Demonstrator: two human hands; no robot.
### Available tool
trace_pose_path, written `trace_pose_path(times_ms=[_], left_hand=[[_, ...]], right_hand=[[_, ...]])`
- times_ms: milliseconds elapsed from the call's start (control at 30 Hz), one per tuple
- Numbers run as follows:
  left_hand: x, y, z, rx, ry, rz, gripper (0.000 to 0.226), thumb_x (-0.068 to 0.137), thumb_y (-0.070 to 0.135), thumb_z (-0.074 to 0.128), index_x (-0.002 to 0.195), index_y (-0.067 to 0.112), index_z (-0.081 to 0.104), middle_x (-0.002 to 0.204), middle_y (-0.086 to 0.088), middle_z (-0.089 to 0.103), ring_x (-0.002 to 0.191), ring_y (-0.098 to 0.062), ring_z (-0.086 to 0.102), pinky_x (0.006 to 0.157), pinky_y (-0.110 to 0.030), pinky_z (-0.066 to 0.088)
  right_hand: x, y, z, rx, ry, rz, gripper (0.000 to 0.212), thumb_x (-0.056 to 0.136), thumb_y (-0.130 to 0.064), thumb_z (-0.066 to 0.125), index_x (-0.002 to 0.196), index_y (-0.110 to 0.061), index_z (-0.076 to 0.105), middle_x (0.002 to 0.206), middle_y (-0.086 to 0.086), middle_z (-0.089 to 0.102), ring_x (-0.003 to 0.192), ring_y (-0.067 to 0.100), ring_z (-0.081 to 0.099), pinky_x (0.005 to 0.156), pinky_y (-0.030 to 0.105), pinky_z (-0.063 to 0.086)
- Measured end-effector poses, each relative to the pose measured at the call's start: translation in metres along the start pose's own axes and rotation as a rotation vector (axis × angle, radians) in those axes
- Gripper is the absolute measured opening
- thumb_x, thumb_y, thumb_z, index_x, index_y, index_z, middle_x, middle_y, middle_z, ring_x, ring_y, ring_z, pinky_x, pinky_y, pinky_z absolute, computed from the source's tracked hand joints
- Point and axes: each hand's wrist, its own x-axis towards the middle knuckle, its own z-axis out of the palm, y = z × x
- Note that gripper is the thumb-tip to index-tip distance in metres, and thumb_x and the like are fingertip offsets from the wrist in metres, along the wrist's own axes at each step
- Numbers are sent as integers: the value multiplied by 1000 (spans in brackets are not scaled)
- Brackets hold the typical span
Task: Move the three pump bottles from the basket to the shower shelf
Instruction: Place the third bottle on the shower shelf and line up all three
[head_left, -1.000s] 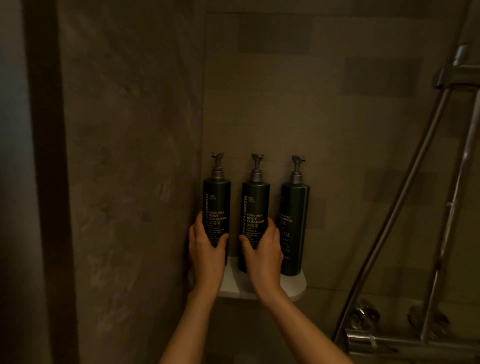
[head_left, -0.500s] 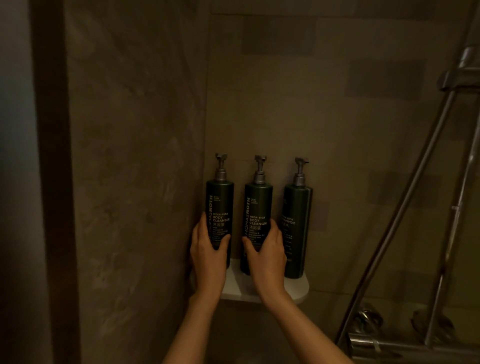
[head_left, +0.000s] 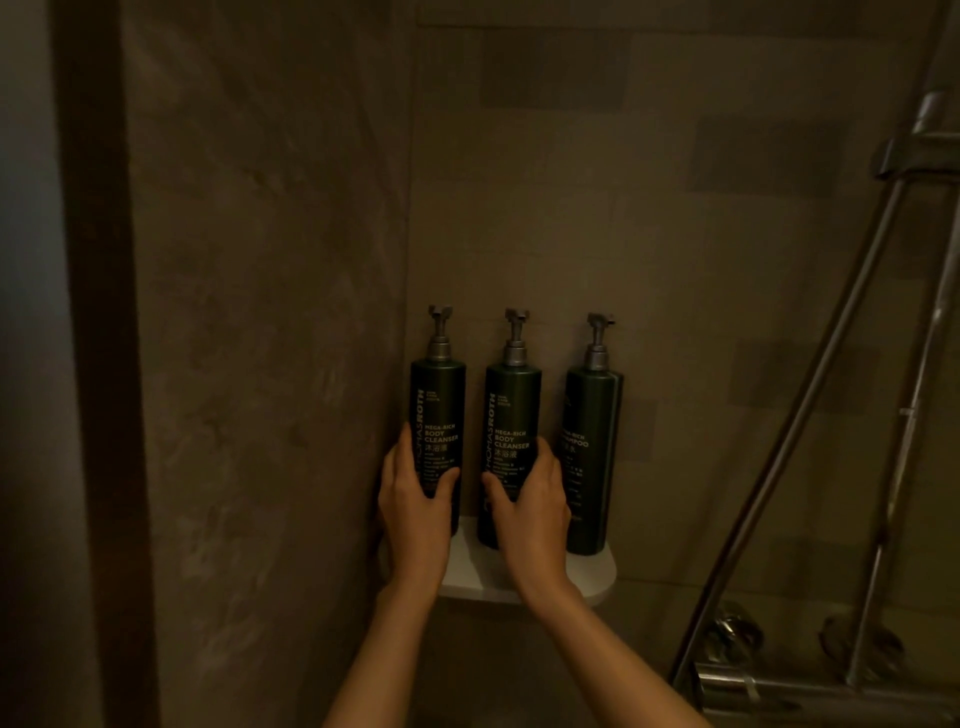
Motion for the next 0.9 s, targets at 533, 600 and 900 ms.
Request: trace_pose_path(times_ms=[533,600,900], left_hand=[[0,2,-2,-2,-15,-11,71,81,8,68,144,13,36,136,-11,49,122,-22,49,98,-27,37],[0,1,-2,-5,-17,-9,71,81,8,68,144,14,35,136,-11,49,122,-23,49,98,-27,38],[0,2,-3,-10,-23,-13,71,81,8,68,144,13,35,136,-10,48,123,-22,48,99,-27,37]], right_hand=[[0,1,1,-10,5,-19,68,87,-28,65,143,-11,31,136,6,48,124,17,47,97,20,32],[0,1,1,-12,8,-15,68,87,-28,65,143,-12,30,136,6,48,124,18,47,98,23,35],[-1,0,2,-37,8,-5,69,88,-29,63,145,-10,28,139,8,45,126,21,46,102,32,40]])
